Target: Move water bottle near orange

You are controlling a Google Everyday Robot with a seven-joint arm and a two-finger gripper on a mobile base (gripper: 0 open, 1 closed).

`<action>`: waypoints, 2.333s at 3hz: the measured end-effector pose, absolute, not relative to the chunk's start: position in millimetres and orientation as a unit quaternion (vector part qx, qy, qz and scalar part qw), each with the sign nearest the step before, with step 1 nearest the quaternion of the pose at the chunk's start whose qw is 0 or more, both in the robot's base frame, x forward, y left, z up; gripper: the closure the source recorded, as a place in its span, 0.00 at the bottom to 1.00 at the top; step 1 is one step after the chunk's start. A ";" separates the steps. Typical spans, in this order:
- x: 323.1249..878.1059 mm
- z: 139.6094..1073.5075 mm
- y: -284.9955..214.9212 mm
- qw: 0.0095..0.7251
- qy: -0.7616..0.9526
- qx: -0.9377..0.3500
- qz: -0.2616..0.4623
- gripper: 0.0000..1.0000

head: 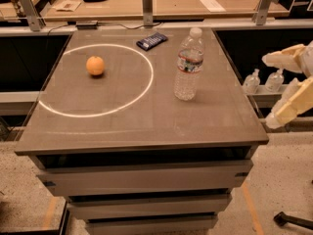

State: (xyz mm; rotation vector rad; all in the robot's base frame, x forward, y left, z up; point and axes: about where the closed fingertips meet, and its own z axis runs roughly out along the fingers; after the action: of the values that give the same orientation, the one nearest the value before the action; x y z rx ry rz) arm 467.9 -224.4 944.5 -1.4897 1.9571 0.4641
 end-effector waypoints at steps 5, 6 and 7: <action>539.8 905.7 -164.8 0.422 0.737 -0.433 0.302 0.00; 559.2 906.8 -138.9 0.434 0.713 -0.457 0.307 0.00; 559.2 906.7 -138.7 0.434 0.713 -0.457 0.308 0.00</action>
Offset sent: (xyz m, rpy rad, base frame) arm 0.0392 0.0420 -0.0110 0.1940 -0.0285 -0.1903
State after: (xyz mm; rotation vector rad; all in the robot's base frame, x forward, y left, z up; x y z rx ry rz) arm 559.2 -138.7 906.7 -1.1377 1.7761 0.7661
